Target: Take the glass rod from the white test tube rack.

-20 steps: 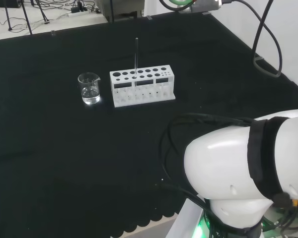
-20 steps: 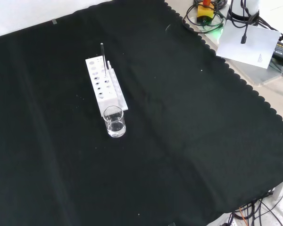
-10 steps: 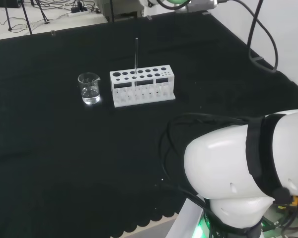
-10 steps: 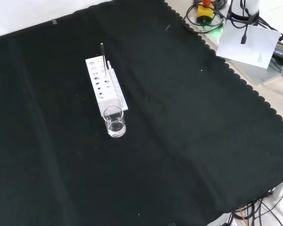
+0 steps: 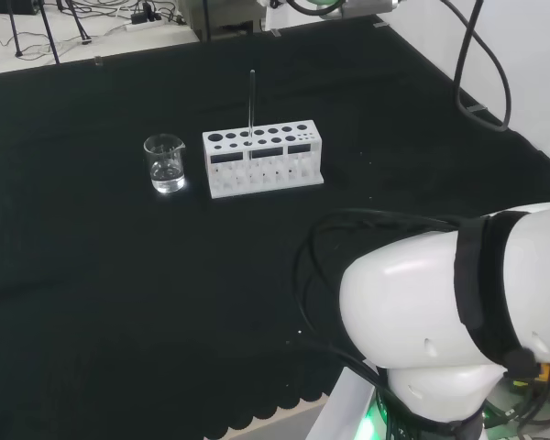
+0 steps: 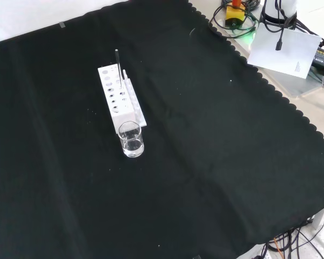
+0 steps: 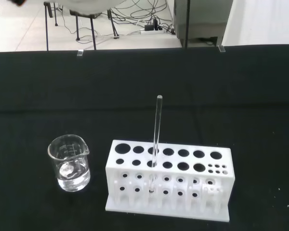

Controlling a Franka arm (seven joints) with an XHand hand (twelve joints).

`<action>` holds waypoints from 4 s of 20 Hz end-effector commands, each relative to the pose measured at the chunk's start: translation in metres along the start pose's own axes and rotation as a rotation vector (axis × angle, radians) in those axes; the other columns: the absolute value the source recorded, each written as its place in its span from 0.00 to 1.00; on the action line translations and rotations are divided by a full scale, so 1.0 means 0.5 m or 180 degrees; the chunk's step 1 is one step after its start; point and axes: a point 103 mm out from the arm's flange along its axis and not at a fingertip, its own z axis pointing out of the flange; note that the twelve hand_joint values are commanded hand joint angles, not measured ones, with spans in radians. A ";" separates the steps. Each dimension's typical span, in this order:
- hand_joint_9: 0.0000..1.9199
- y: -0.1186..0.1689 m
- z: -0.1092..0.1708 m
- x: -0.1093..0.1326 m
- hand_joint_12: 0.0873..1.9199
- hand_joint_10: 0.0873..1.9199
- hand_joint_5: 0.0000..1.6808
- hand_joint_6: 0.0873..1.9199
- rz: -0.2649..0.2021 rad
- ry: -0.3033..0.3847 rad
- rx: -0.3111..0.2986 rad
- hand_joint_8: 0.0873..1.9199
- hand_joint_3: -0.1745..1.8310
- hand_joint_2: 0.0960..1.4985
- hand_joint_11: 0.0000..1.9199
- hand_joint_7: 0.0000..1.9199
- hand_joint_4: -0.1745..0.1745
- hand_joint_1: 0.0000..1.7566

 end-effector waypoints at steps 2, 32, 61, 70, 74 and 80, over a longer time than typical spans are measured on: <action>0.13 0.119 0.018 0.012 0.48 0.00 0.01 0.00 -0.0058 -0.0047 0.0086 0.11 0.35 0.52 0.00 0.00 0.02 0.43; 0.00 0.391 0.161 -0.036 0.57 0.37 0.01 0.00 -0.0423 -0.0094 0.0414 0.17 0.34 0.52 0.00 0.00 0.03 0.44; 0.07 0.403 0.305 -0.025 0.72 0.47 0.05 0.00 -0.0694 -0.0200 0.0462 0.44 0.37 0.51 0.00 0.00 0.00 0.44; 0.09 0.405 0.344 -0.015 0.73 0.47 0.06 0.00 -0.0640 -0.0196 0.0594 0.46 0.38 0.52 0.01 0.00 0.00 0.43; 0.10 0.405 0.365 -0.024 0.73 0.47 0.06 0.00 -0.0604 -0.0199 0.0683 0.47 0.38 0.52 0.02 0.01 0.00 0.43; 0.13 0.401 0.408 -0.039 0.73 0.48 0.06 0.00 -0.0596 -0.0199 0.0848 0.48 0.38 0.52 0.03 0.05 0.00 0.41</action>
